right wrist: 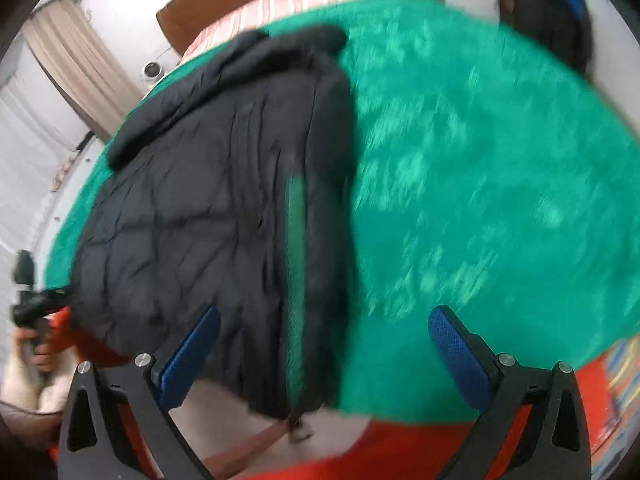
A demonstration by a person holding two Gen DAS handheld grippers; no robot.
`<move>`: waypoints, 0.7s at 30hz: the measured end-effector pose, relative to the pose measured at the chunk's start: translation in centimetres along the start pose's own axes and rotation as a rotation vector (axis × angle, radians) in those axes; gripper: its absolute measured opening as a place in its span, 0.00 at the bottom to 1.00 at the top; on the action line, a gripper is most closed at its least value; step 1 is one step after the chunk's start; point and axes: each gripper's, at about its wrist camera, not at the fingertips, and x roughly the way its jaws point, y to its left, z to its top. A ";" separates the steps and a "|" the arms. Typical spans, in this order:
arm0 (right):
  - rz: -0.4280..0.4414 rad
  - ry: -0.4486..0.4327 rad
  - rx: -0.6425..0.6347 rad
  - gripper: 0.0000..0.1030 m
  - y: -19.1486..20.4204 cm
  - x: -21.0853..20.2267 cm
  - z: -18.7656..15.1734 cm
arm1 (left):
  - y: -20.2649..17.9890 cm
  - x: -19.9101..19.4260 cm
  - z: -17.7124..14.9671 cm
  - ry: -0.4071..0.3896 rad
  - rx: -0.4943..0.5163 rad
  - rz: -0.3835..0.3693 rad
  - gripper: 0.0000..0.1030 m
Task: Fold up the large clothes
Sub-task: 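Grasp the jacket hem with the left gripper while the right gripper grasps the zipper end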
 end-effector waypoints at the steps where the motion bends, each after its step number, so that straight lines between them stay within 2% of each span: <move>1: 0.046 0.033 0.011 0.95 -0.1 0.5 0.0 | -0.3 0.2 0.0 0.017 0.024 0.007 0.98; 2: 0.085 0.060 0.012 0.89 -0.2 1.0 0.0 | -0.6 0.4 -0.1 0.043 0.047 0.008 0.97; 3: 0.120 0.092 0.008 0.85 0.0 1.6 0.1 | -0.7 0.6 -0.1 0.058 0.057 0.008 0.89; 5: 0.134 0.163 -0.008 0.58 0.2 3.0 0.4 | -0.7 1.0 -0.2 0.101 0.080 0.006 0.74; 6: 0.128 0.200 -0.016 0.50 0.2 3.7 0.5 | -0.5 1.0 -0.2 0.109 0.083 0.004 0.67; 7: 0.124 0.216 -0.024 0.37 0.1 4.0 0.7 | -0.4 0.8 -0.3 0.107 0.084 0.013 0.61; 8: 0.127 0.215 -0.026 0.29 0.1 4.0 1.0 | -0.2 0.6 -0.3 0.110 0.082 0.020 0.49; 9: 0.131 0.213 -0.029 0.26 0.1 3.8 1.3 | 0.1 0.3 -0.4 0.111 0.075 0.013 0.38; 12: 0.127 0.190 -0.049 0.20 0.4 2.8 1.8 | 0.7 -0.8 -0.8 0.100 0.063 -0.011 0.25; 16: 0.163 0.155 -0.015 0.18 -0.5 -0.2 1.0 | 1.5 -3.4 -1.2 0.082 0.066 -0.049 0.19; 21: 0.206 0.175 0.046 0.18 -2.6 -3.0 -0.5 | 1.7 -5.6 -3.7 0.131 0.118 -0.080 0.17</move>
